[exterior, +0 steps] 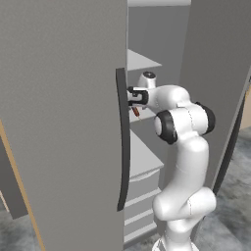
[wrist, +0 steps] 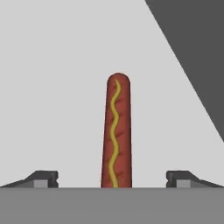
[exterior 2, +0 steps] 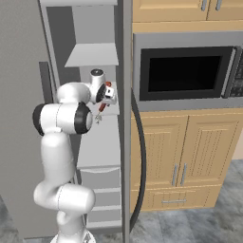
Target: Store the hot dog in the freezer for long-term storage. Close the freezer door after placing the cooked food.
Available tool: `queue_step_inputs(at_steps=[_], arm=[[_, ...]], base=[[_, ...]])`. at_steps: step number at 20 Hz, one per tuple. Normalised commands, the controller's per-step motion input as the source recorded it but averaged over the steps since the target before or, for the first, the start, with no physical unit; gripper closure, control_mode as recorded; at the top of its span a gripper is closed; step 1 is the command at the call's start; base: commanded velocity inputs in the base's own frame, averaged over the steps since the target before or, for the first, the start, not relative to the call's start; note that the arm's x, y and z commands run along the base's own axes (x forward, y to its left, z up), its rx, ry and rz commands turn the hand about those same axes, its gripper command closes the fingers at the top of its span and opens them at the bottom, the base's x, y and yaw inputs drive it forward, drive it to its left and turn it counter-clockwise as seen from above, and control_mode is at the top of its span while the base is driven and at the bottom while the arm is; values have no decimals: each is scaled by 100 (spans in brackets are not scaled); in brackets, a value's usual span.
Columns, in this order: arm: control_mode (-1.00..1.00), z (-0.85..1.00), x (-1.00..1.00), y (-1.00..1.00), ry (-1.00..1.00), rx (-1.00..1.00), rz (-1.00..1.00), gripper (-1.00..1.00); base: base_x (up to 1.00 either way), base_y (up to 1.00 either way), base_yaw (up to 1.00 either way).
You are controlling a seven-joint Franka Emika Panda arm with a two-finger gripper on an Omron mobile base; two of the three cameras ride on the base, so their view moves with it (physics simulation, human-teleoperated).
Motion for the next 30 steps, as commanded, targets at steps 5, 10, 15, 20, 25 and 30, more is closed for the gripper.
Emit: queue_step_inputs(at_steps=[5,10,15,20,25,30], arm=[[-100,0,-53,0,-5,0,0,-100],[-100,1,-65,0,-3,0,0,-100],[-100,14,-89,0,-6,0,0,-100],[-100,20,-99,-4,-5,0,0,-100],[-100,51,-90,-8,-3,0,0,-100],[-100,61,-75,-6,0,0,0,-100]], base=[[0,0,0],[0,0,0],[0,0,0],[0,0,0],[0,0,0],[0,0,0]])
